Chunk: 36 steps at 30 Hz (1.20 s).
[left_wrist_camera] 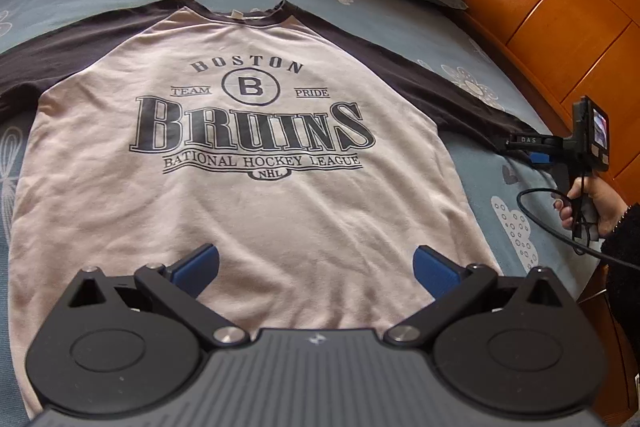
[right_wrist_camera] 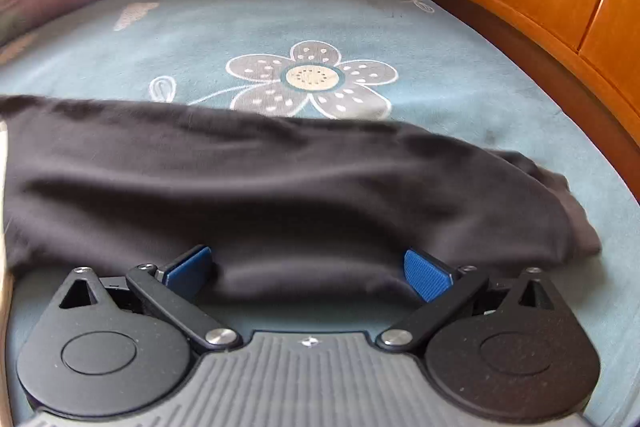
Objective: Fold clothes
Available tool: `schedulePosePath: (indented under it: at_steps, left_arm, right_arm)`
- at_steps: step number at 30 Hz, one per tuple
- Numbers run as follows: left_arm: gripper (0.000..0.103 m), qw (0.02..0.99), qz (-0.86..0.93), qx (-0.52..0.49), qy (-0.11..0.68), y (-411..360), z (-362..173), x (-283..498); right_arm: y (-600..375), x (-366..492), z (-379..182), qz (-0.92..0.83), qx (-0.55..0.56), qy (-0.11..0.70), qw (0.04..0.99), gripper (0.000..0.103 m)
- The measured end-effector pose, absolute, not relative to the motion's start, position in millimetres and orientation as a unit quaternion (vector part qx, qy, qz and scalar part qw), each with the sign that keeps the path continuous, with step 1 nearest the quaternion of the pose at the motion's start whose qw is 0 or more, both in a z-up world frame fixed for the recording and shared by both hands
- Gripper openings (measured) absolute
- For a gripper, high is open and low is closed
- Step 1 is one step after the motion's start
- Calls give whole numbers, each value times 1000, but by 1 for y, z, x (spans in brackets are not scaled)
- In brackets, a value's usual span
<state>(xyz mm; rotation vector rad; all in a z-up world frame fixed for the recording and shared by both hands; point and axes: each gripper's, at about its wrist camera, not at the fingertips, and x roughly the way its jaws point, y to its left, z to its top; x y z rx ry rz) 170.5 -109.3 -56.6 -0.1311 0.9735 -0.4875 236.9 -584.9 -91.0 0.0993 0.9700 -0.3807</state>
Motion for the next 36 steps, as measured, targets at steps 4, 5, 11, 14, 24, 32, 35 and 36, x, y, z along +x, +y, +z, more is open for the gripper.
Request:
schedulePosePath:
  at_steps: [4, 5, 11, 14, 24, 32, 35, 36]
  left_arm:
    - [102, 853, -226, -50, 467, -118, -61, 176]
    - [102, 854, -225, -49, 466, -120, -61, 177]
    - [102, 859, -222, -34, 459, -127, -57, 181]
    - [102, 862, -213, -32, 459, -125, -56, 184]
    - [102, 861, -218, -39, 458, -122, -58, 183]
    - [102, 868, -212, -31, 449, -117, -57, 184]
    - [102, 871, -205, -26, 446, -111, -57, 185]
    - [102, 872, -203, -24, 445, -109, -56, 185]
  right_arm:
    - [-594, 216, -82, -160, 61, 472, 865, 103]
    - [-594, 220, -74, -160, 65, 457, 872, 103]
    - [-581, 289, -61, -154, 90, 444, 878, 103]
    - [-562, 330, -79, -123, 105, 476, 864, 103]
    - [-575, 393, -99, -156, 91, 473, 862, 103]
    - [-525, 360, -73, -80, 153, 497, 850, 103]
    - [-499, 372, -99, -96, 114, 523, 839, 103]
    - [-497, 377, -99, -105, 107, 514, 845, 103]
